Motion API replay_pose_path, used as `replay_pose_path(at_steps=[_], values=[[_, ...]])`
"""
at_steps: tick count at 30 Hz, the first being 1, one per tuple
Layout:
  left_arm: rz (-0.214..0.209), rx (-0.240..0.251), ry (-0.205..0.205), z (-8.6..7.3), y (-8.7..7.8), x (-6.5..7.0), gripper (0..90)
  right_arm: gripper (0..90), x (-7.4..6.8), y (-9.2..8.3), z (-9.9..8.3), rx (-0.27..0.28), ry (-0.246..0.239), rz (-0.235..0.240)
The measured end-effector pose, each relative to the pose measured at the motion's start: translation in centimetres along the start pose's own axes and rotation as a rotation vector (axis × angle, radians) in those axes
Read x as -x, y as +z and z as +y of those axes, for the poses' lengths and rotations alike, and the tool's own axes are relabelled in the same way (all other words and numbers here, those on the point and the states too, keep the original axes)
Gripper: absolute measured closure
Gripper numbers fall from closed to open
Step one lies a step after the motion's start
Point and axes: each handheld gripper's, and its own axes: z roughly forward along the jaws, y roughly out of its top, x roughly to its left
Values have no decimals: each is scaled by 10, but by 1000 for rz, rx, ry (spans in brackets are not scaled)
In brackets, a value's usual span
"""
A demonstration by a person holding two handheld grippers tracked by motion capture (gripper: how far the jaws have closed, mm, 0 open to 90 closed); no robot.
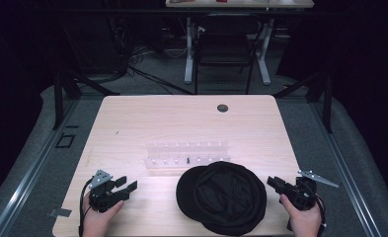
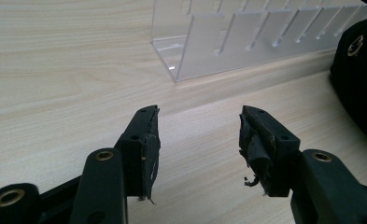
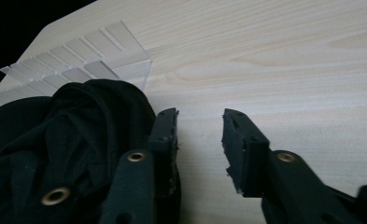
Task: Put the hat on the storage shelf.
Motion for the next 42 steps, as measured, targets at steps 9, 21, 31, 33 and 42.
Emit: replay_pose_path(at_steps=[9,21,31,33,42], values=[[-12,-3,-2,1,0,2,484,744,-13,-8,2,-49,-35,-8],[-15,-7,12,2,-1,4,484,721,-19,-17,9,-237,15,-26],[-21,-8,18,2,0,5,484,707,-29,-13,19,-394,24,-32],[-23,-10,23,2,0,6,484,716,-30,-10,20,-413,14,-38],[-27,-7,26,2,1,7,484,745,-35,1,27,-501,19,-48]])
